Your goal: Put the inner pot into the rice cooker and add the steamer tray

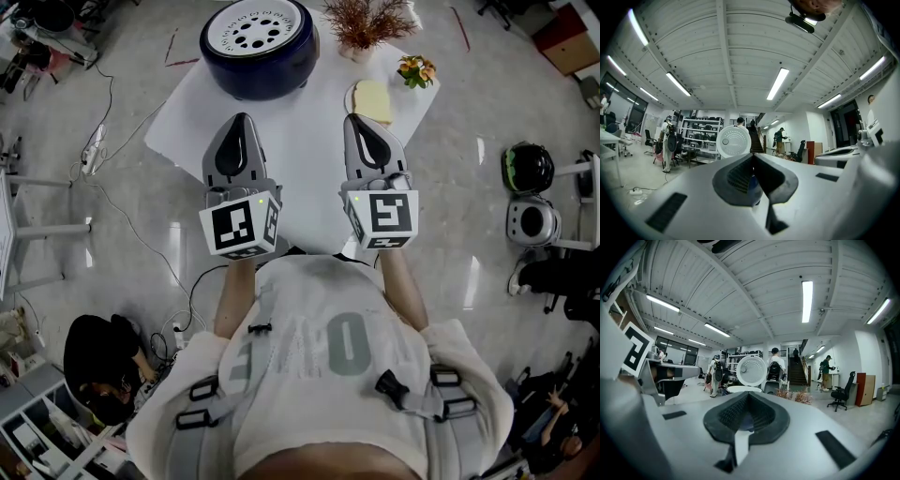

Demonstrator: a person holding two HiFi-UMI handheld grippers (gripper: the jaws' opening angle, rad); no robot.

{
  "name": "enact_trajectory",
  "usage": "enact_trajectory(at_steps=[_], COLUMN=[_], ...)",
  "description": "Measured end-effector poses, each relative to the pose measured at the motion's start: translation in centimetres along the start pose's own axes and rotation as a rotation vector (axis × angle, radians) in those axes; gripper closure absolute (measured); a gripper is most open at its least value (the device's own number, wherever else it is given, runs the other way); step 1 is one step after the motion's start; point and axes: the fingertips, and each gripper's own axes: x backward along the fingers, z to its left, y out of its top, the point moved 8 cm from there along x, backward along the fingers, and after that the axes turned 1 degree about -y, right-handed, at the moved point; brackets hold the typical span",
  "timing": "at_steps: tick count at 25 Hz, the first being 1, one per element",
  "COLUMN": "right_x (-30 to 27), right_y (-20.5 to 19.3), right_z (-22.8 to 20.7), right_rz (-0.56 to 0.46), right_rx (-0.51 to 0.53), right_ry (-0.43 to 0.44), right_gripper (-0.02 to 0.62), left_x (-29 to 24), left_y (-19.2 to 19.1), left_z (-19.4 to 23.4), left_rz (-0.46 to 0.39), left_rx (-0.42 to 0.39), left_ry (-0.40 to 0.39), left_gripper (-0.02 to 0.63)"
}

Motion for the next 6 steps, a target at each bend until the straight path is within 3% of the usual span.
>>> enact_trajectory(at_steps=[6], right_x=[-0.15], right_y=[-0.09], right_z=[0.15], right_rz=[0.010], right_rx=[-0.003], right_ry=[-0.002], right_gripper=[0.588], left_x=[-0.03], left_y=[-0.11], left_z=[0.44], left_rz=[0.010], left_rx=[0.008], left_ry=[0.007], left_gripper=[0.584])
